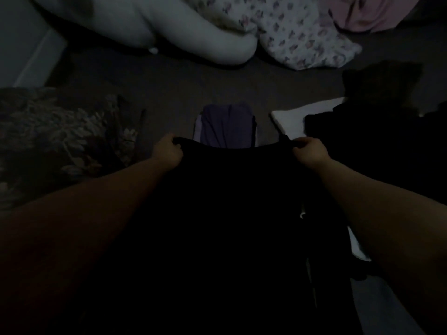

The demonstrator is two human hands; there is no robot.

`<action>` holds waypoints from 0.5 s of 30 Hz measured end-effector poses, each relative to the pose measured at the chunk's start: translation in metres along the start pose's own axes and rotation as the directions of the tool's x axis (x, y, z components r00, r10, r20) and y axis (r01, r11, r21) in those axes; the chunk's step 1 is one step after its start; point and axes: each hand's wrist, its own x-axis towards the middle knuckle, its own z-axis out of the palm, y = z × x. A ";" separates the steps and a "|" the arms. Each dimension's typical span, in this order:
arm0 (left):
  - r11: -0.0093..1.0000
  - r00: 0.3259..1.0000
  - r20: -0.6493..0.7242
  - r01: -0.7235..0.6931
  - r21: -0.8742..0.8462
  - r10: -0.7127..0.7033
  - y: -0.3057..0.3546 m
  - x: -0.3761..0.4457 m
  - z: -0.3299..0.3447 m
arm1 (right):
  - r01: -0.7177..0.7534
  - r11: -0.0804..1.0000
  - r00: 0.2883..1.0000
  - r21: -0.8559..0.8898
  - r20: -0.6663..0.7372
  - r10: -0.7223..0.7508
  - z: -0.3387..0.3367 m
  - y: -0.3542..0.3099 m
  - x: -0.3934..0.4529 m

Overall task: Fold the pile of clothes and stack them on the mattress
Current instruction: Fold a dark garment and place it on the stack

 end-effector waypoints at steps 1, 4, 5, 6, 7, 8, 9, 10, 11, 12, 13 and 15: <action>1.000 0.999 0.051 -0.012 -0.016 0.013 -0.005 -0.006 0.012 | 0.014 1.000 0.999 0.022 0.031 -0.015 0.006 0.007 0.000; 0.991 0.987 0.092 -0.134 0.003 0.133 -0.018 -0.034 0.049 | 0.062 0.982 0.990 0.176 0.115 -0.083 0.016 0.023 -0.014; 0.985 0.984 0.079 -0.164 0.055 0.159 -0.020 -0.046 0.060 | 0.084 0.978 0.988 0.192 0.111 -0.106 0.015 0.028 -0.022; 0.979 0.986 0.055 -0.166 0.119 0.160 -0.022 -0.058 0.070 | 0.121 0.976 0.987 0.179 0.080 -0.137 0.013 0.033 -0.032; 0.969 0.986 0.031 -0.164 0.186 0.161 -0.018 -0.076 0.079 | 0.153 0.979 0.988 0.137 0.016 -0.156 0.010 0.041 -0.039; 0.957 0.984 0.017 -0.178 0.229 0.179 -0.012 -0.095 0.087 | 0.167 0.984 0.984 0.069 -0.069 -0.162 0.006 0.049 -0.049; 0.948 0.976 0.033 -0.215 0.237 0.213 -0.003 -0.118 0.094 | 0.146 0.989 0.977 -0.002 -0.155 -0.145 0.001 0.062 -0.059; 0.943 0.968 0.077 -0.250 0.221 0.238 0.004 -0.141 0.102 | 0.099 0.993 0.968 -0.058 -0.224 -0.109 -0.004 0.074 -0.071; 0.940 0.956 0.142 -0.279 0.195 0.255 0.010 -0.163 0.111 | 0.044 0.996 0.963 -0.072 -0.263 -0.062 -0.009 0.089 -0.086; 0.942 0.943 0.201 -0.298 0.158 0.264 0.016 -0.182 0.120 | 0.008 0.998 0.962 -0.055 -0.271 -0.023 -0.013 0.101 -0.104; 0.943 0.928 0.260 -0.307 0.127 0.267 0.023 -0.201 0.130 | -0.025 0.999 0.970 -0.026 -0.244 0.018 -0.016 0.113 -0.123; 0.953 0.897 0.360 -0.298 0.062 0.257 0.037 -0.236 0.147 | -0.102 0.995 0.982 0.015 -0.158 0.103 -0.012 0.136 -0.164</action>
